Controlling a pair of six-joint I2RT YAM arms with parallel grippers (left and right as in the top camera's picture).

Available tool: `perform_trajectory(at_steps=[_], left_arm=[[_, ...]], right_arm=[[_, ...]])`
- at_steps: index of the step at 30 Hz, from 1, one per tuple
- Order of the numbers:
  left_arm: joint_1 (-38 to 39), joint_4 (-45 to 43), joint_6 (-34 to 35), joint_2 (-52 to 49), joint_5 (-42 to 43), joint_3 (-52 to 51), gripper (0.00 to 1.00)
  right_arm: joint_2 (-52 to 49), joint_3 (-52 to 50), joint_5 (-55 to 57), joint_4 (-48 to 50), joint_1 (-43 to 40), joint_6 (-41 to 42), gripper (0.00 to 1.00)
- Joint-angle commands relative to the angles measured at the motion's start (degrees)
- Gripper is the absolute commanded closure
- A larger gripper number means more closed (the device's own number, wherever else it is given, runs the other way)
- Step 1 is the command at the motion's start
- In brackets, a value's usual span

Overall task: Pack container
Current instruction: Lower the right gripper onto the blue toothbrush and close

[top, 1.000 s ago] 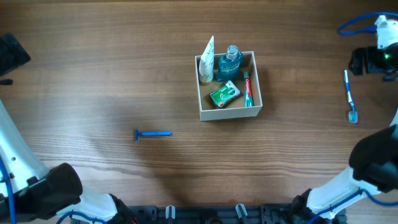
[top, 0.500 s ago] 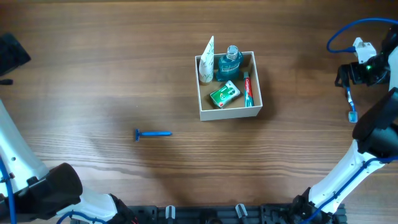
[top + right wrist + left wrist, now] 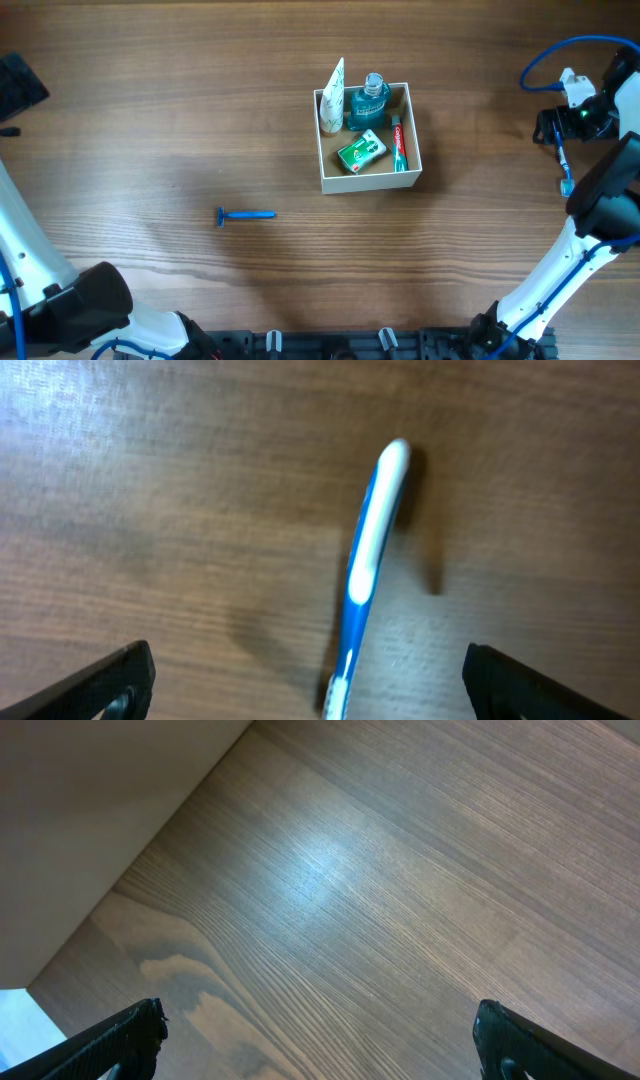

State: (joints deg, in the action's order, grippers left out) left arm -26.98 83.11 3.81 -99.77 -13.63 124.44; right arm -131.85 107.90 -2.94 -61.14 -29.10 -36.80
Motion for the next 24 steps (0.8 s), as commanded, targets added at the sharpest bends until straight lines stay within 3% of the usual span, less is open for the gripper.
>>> perform_trajectory(at_steps=[1,17,19,22,24], left_arm=[[-0.28,-0.13,1.01,-0.17,0.33,0.37,0.00],[-0.28,-0.13,1.01,-0.17,0.33,0.37,0.00],[-0.28,-0.13,1.01,-0.17,0.31,0.37,0.00],[-0.28,-0.13,1.01,-0.17,0.31,0.37,0.00],[-0.28,-0.13,1.01,-0.17,0.31,0.37,0.00]], right_arm=[[-0.96,-1.75,0.55,1.44,-0.46,-0.52,0.00],[-1.07,-5.29,0.52,3.50,-0.50,0.94,0.00],[-1.07,-5.29,0.52,3.61,-0.50,0.96,0.12],[-1.07,-5.29,0.52,3.52,-0.50,1.42,0.51],[-1.07,-5.29,0.52,3.61,-0.50,2.73,0.67]])
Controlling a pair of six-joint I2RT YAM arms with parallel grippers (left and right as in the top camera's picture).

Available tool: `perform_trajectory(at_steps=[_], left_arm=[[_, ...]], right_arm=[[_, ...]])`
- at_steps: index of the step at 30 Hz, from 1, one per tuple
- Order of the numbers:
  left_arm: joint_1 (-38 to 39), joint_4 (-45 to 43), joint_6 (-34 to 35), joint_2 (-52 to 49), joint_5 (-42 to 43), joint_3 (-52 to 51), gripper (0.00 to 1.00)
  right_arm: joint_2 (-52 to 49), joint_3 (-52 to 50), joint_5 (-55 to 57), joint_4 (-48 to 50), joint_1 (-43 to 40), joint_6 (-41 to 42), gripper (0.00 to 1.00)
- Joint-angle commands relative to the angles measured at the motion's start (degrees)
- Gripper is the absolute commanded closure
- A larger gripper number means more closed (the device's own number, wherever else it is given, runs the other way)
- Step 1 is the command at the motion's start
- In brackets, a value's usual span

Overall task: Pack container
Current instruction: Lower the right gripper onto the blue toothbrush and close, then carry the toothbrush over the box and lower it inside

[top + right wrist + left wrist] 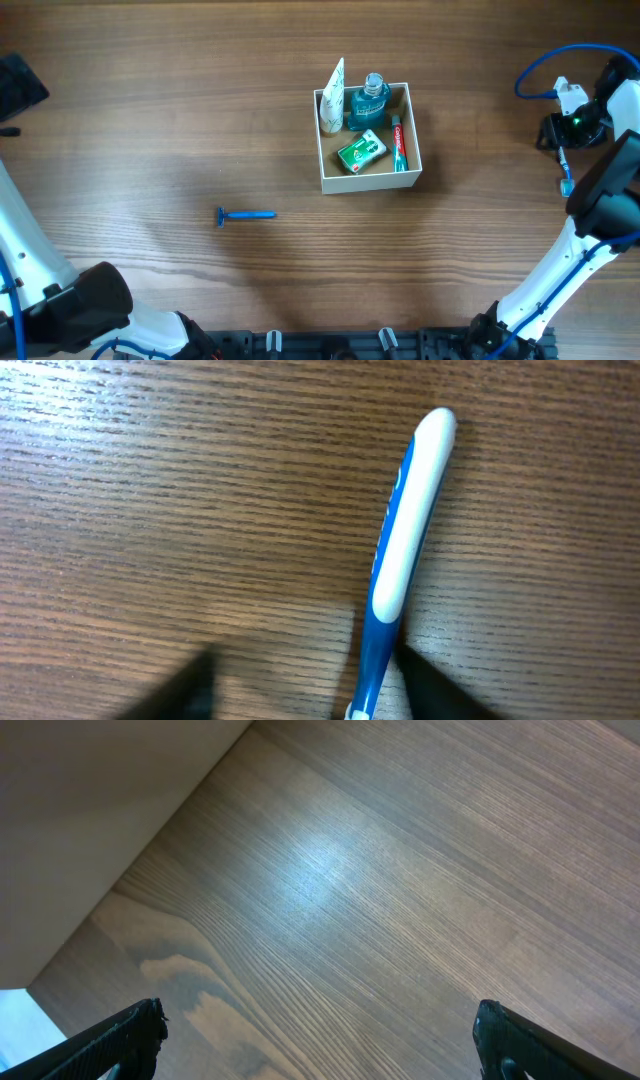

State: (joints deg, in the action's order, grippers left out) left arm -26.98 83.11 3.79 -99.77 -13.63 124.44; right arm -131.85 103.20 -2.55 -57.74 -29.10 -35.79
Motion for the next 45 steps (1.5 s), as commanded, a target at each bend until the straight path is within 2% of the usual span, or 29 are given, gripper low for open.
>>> perform_trajectory(at_steps=[1,4,6,13,23,28,34,36,37,40,45], left_arm=[[-0.28,-0.13,1.03,-0.17,0.31,0.37,0.00],[-0.28,-0.13,1.03,-0.17,0.33,0.37,0.00],[-0.28,-0.13,1.03,-0.17,0.31,0.37,0.00],[-0.28,-0.13,1.03,-0.17,0.31,0.37,0.00],[-0.28,-0.13,1.03,-0.17,0.33,0.37,0.00],[-0.28,-0.13,1.03,-0.17,0.33,0.37,0.00],[-0.28,-0.13,1.03,-0.17,0.33,0.37,0.00],[-0.28,-0.13,1.03,-0.17,0.31,0.37,0.00],[-0.28,-0.13,1.03,-0.17,0.33,0.37,0.00],[-0.28,-0.13,1.03,-0.17,0.33,0.37,0.00],[-0.28,-0.13,1.03,-0.17,0.31,0.37,0.00]], right_arm=[[-1.07,-0.59,0.11,0.20,-0.50,2.08,0.73],[-1.05,-0.55,0.15,0.31,-0.50,4.52,0.89],[-1.05,-0.07,0.13,0.00,-0.50,6.88,0.95],[0.37,3.89,-2.93,-3.58,0.46,20.63,0.96],[10.51,11.19,-29.59,-15.19,4.50,32.00,0.96],[19.32,11.19,-35.71,-17.90,10.43,40.54,0.96],[25.83,11.19,-32.94,-19.41,19.82,54.80,0.96],[26.23,11.19,-27.30,-20.72,23.37,62.66,0.96],[26.21,10.97,-21.97,-22.29,26.91,70.62,0.96],[26.21,9.55,-15.98,-22.47,32.06,82.34,0.96],[26.21,7.37,-9.27,-20.90,38.66,97.72,0.93]])
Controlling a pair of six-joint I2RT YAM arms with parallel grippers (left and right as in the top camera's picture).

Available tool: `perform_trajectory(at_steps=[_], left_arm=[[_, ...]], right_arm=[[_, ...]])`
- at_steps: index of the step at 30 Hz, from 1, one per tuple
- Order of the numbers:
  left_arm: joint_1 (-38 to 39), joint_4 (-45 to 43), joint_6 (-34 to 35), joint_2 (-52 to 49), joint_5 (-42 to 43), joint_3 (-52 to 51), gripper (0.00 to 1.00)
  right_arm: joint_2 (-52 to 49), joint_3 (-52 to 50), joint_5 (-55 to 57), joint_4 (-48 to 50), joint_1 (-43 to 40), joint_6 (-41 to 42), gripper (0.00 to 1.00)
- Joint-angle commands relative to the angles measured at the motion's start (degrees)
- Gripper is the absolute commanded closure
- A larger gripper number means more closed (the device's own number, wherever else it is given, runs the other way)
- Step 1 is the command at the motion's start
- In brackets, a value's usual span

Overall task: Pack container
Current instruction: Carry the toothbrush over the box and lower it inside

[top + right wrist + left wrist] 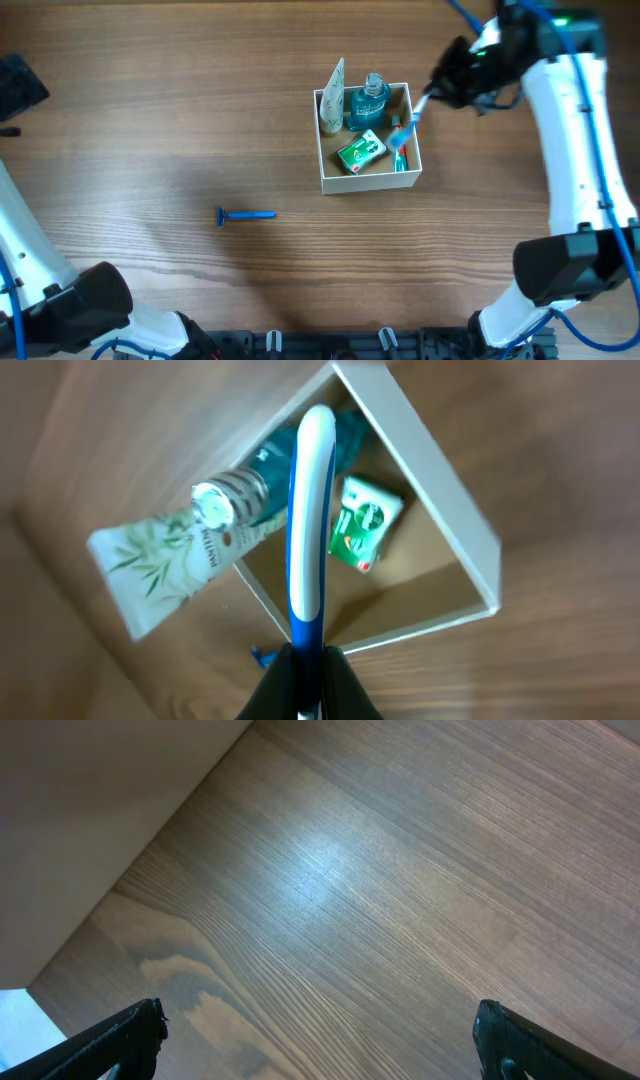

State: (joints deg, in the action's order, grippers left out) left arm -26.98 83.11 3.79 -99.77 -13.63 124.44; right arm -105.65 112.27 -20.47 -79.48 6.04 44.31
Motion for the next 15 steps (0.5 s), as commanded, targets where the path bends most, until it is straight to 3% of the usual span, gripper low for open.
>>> perform_trajectory(at_steps=[1,8,15], left_arm=[[-0.28,-0.13,1.03,-0.17,0.33,0.37,0.00],[-0.28,-0.13,1.03,-0.17,0.31,0.37,0.00],[-0.28,-0.13,1.03,-0.17,0.31,0.37,0.00]], right_arm=[[0.00,-2.19,9.09,1.73,4.63,19.06,0.93],[-0.31,-6.27,13.94,6.12,10.86,26.95,0.93],[-0.74,-14.80,14.49,12.17,12.15,29.20,0.87]])
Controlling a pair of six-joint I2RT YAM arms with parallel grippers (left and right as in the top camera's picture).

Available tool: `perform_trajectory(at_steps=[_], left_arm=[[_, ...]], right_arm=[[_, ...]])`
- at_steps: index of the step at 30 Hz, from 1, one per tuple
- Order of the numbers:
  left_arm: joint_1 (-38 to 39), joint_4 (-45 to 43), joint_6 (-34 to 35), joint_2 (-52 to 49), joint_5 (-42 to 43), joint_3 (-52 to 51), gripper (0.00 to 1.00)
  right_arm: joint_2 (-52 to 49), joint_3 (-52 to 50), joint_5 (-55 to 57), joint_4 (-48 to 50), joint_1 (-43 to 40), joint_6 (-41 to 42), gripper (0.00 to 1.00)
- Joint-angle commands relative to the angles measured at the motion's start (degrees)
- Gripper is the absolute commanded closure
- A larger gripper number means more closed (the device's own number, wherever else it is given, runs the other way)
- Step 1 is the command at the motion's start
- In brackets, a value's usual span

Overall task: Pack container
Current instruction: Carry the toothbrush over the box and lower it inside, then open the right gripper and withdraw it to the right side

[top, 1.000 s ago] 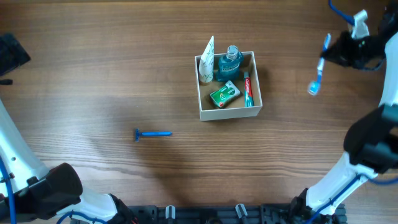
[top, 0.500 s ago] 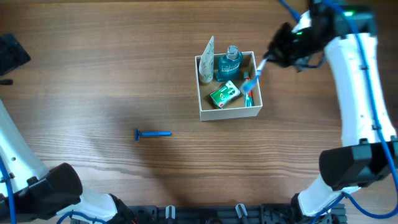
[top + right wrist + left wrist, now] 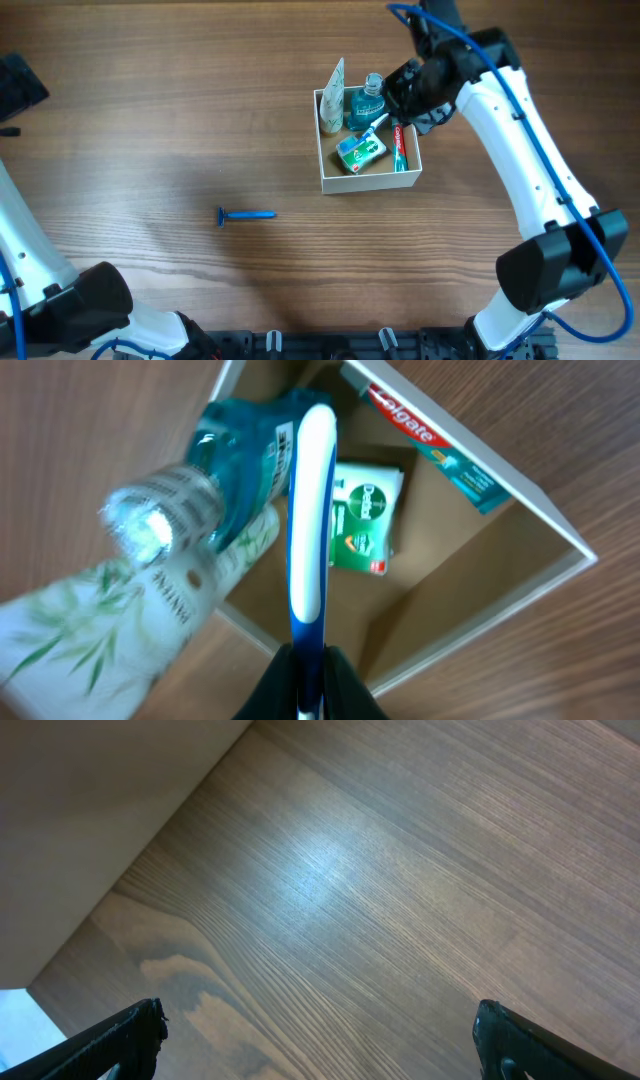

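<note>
A white open box (image 3: pixel 330 180) stands mid-table holding a blue bottle (image 3: pixel 240 445), a white tube (image 3: pixel 90 625), a green pack (image 3: pixel 365 525) and a red toothpaste (image 3: pixel 430 440). My right gripper (image 3: pixel 310 665) is shut on a blue-and-white toothbrush (image 3: pixel 310 510), which points down over the box's inside, beside the bottle. In the overhead view the right gripper (image 3: pixel 402 98) hangs over the box's back edge. A blue razor (image 3: pixel 245 215) lies on the table to the left. My left gripper (image 3: pixel 320 1050) is open over bare wood.
The left arm stays at the table's far left edge, with the pale wall (image 3: pixel 90 810) beside it. The right arm (image 3: pixel 520 150) reaches in from the right side across the table toward the box.
My right gripper, still shut on the toothbrush, has shifted left from the box's right back corner to over its inside near the bottle. The left arm is unmoved.
The toothbrush first lay on the table at the far right with my right gripper open above it. Then the fingers were lower beside it. Later the gripper held it over the box's corner, and now over the box's inside.
</note>
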State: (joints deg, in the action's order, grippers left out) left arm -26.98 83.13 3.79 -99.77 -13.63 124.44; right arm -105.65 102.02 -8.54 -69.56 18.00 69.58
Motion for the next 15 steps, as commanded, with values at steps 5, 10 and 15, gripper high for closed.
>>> perform_trajectory(at_steps=[5,10,15], left_arm=[[-0.28,-0.15,1.03,-0.17,0.31,0.37,0.00],[-0.28,-0.15,1.03,-0.17,0.33,0.37,0.00],[-0.28,-0.15,1.03,-0.17,0.33,0.37,0.00]], right_arm=[[-0.74,-8.74,2.58,5.92,0.20,3.93,0.68],[-0.74,-9.07,3.21,6.21,0.17,3.85,0.57],[-0.20,-8.11,2.95,6.32,0.09,1.40,0.52]])
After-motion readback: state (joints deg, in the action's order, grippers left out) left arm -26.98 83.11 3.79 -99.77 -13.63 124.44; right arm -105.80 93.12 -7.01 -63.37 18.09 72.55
